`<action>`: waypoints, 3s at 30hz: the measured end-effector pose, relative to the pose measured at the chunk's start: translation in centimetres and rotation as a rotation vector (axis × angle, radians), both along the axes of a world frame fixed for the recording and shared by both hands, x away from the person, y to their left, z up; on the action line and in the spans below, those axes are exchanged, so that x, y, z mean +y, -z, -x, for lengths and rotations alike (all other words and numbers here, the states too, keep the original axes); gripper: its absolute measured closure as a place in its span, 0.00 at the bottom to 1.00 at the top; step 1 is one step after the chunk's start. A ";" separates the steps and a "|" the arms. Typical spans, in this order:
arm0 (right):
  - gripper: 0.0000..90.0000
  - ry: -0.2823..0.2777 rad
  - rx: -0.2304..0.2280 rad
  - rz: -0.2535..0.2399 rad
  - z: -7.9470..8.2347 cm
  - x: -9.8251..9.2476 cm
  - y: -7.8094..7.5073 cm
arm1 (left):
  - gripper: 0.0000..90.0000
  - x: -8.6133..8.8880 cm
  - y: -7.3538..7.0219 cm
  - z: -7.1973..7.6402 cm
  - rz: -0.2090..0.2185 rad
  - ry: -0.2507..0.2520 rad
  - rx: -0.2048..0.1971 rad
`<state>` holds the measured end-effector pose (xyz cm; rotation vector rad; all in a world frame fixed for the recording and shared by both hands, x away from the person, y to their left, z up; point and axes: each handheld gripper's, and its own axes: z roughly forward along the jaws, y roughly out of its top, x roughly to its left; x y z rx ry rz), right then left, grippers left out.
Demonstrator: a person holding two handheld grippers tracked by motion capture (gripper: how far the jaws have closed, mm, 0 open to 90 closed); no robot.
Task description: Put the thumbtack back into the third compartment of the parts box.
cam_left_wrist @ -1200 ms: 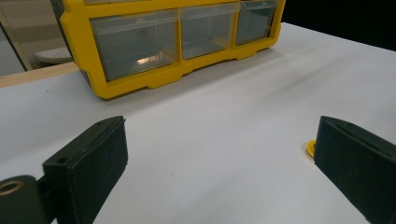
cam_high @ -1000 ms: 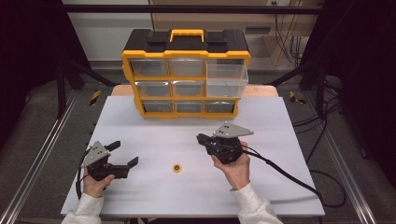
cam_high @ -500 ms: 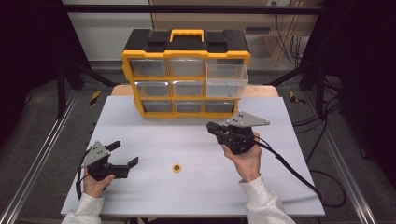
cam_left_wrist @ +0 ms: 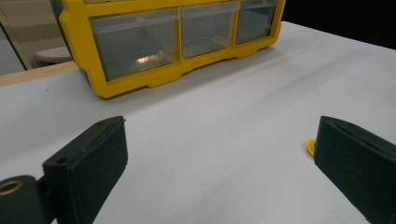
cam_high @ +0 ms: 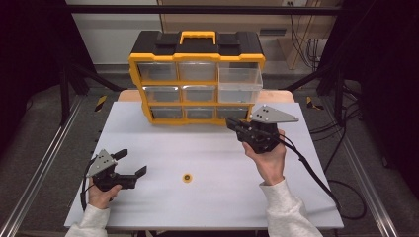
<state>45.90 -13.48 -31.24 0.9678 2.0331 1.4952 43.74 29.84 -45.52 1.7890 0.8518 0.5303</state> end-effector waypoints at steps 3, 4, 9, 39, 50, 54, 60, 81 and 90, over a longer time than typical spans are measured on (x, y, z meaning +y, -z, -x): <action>0.96 0.004 -0.013 -0.004 0.0 -0.2 -0.7 | 0.03 0.0 0.0 0.0 0.002 -0.001 0.000; 0.96 0.005 -0.016 -0.006 -0.1 -0.3 -0.9 | 0.03 0.1 0.0 0.0 0.002 -0.001 0.000; 0.96 0.015 -0.031 -0.011 -0.2 -0.6 -2.1 | 0.03 0.0 0.0 0.0 0.002 -0.001 0.000; 0.96 0.118 -0.083 0.012 -3.4 -1.2 -7.5 | 0.03 0.1 0.0 0.0 0.005 -0.001 -0.001; 0.96 0.156 -0.083 0.027 -5.5 -0.7 -8.3 | 0.03 0.1 0.0 0.0 0.005 0.001 -0.001; 0.96 0.170 -0.078 0.032 -6.3 -0.6 -8.3 | 0.03 0.1 0.0 0.0 0.005 0.001 0.000; 0.96 0.190 -0.059 0.050 -7.6 -0.4 -7.9 | 0.03 0.2 0.0 -0.1 0.007 0.000 -0.001; 0.95 0.222 0.008 0.101 -10.4 0.2 -6.3 | 0.03 0.2 0.0 -0.1 0.010 0.000 -0.001; 0.95 0.233 0.054 0.128 -11.0 0.5 -5.7 | 0.03 0.2 0.0 -0.1 0.012 0.000 -0.001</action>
